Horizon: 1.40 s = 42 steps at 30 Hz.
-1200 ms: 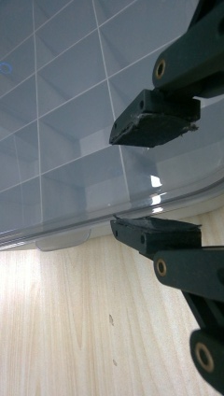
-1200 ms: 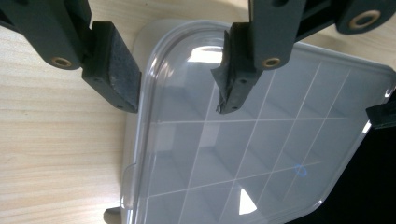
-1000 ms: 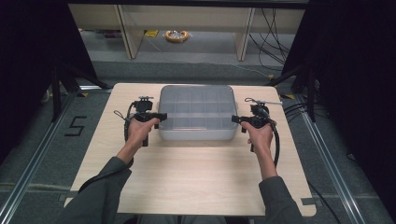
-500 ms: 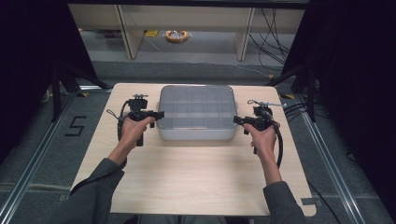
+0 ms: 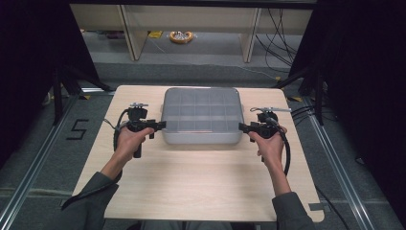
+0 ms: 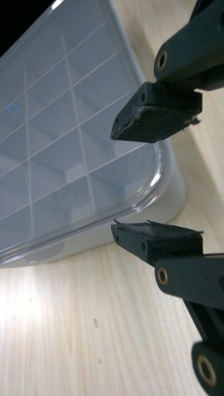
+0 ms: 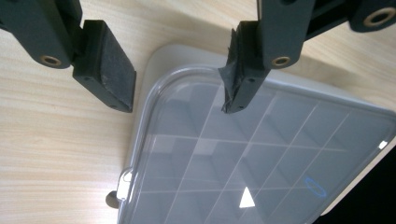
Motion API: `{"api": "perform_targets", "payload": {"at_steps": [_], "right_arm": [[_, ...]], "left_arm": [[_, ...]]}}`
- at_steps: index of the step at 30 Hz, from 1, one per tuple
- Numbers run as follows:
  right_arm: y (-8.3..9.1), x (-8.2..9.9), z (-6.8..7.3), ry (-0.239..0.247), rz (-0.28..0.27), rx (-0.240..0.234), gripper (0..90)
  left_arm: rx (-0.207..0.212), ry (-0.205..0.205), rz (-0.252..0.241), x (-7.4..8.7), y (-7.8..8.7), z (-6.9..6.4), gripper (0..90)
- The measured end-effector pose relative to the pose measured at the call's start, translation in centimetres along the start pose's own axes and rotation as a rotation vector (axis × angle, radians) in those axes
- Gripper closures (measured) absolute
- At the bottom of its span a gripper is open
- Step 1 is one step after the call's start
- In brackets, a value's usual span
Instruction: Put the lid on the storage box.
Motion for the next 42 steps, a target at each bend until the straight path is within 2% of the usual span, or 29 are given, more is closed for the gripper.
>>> {"api": "perform_targets", "payload": {"at_steps": [3, 6, 9, 10, 11, 12, 13, 15, 16, 17, 20, 21, 22, 23, 25, 26, 28, 30, 31, 34, 35, 36, 39, 41, 42], "right_arm": [[0.1, 0.4, 0.2, 0.011, -0.008, -0.012, 43.5], [0.3, 1.0, 0.2, 0.008, -0.005, -0.005, 40.7], [0.5, 1.4, 0.4, -0.001, -0.011, -0.017, 39.1], [0.7, 1.8, 0.4, 0.018, -0.006, -0.015, 36.9], [0.9, 2.1, 0.8, -0.018, 0.002, -0.026, 36.2], [1.0, 2.2, 0.5, 0.019, -0.008, -0.025, 35.3], [1.0, 2.4, 0.7, 0.012, -0.01, -0.02, 34.4], [1.3, 2.9, 0.8, 0.031, -0.016, -0.031, 33.7], [1.4, 3.1, 1.0, 0.017, -0.019, -0.037, 33.4], [1.5, 3.4, 1.0, 0.04, -0.024, -0.034, 33.0], [1.7, 4.0, 1.4, 0.058, -0.02, -0.036, 32.1], [1.8, 4.2, 1.5, 0.061, -0.021, -0.039, 32.1], [1.8, 4.3, 1.7, 0.056, -0.027, -0.044, 32.0], [1.9, 4.5, 1.8, 0.071, -0.026, -0.047, 31.9], [1.9, 4.9, 1.9, 0.081, -0.03, -0.05, 31.2], [1.8, 5.1, 2.0, 0.085, -0.025, -0.05, 30.9], [1.8, 5.5, 2.1, 0.095, -0.015, -0.038, 29.7], [2.0, 5.9, 2.4, 0.109, -0.021, -0.05, 29.6], [2.0, 6.1, 2.5, 0.109, -0.024, -0.06, 29.6], [2.1, 6.6, 2.6, 0.118, -0.009, -0.046, 29.1], [2.0, 6.7, 2.6, 0.12, -0.013, -0.05, 29.0], [2.0, 6.8, 2.6, 0.117, -0.013, -0.054, 29.0], [2.0, 7.1, 2.6, 0.117, -0.014, -0.042, 28.8], [2.1, 7.6, 2.7, 0.115, -0.011, -0.057, 28.6], [2.1, 7.7, 2.7, 0.115, -0.004, -0.042, 28.4]], "left_arm": [[0.009, -0.012, 0.006, 0.9, 0.4, -0.1, 44.2], [0.029, -0.02, -0.008, 1.9, 0.9, -0.4, 42.6], [0.038, -0.031, -0.005, 2.6, 1.2, -0.5, 40.3], [0.051, -0.043, 0.0, 3.4, 1.5, -0.7, 39.0], [0.057, -0.048, -0.001, 3.8, 1.7, -0.8, 37.9], [0.063, -0.053, 0.004, 4.2, 1.8, -1.0, 36.8], [0.067, -0.061, 0.007, 4.7, 1.9, -1.1, 35.6], [0.073, -0.062, -0.003, 5.5, 2.0, -1.5, 34.3], [0.074, -0.081, 0.013, 5.9, 2.1, -1.5, 34.1], [0.078, -0.081, 0.011, 6.2, 2.1, -1.6, 33.9], [0.082, -0.091, 0.016, 6.8, 2.2, -1.8, 33.4], [0.08, -0.106, 0.021, 7.3, 2.4, -1.9, 33.3], [0.079, -0.09, 0.009, 7.5, 2.3, -2.0, 33.1], [0.093, -0.096, 0.013, 7.7, 2.3, -2.0, 32.6], [0.089, -0.095, 0.014, 8.2, 2.2, -2.1, 31.8], [0.087, -0.114, 0.025, 8.4, 2.2, -2.1, 31.6], [0.099, -0.119, 0.02, 8.8, 2.2, -2.3, 31.5], [0.098, -0.125, 0.022, 9.3, 2.1, -2.6, 31.0], [0.097, -0.129, 0.025, 9.6, 2.1, -2.6, 30.8], [0.104, -0.149, 0.049, 10.5, 1.8, -2.8, 30.3], [0.109, -0.14, 0.041, 10.8, 1.6, -3.0, 30.1], [0.102, -0.156, 0.053, 11.2, 1.6, -2.8, 30.0], [0.092, -0.149, 0.052, 11.6, 1.5, -2.9, 29.5], [0.1, -0.167, 0.064, 11.9, 1.7, -2.7, 29.3], [0.096, -0.152, 0.05, 12.1, 1.8, -2.9, 29.3]]}}
Point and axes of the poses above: each handheld gripper's, and its own axes: y roughly backward along the jaws, x roughly out of its underside, z roughly to its left, the point moved 3 cm from there along -y, roughly forward along the jaws, and after that the axes turned 12 degrees about z, right-handed, at the moved point
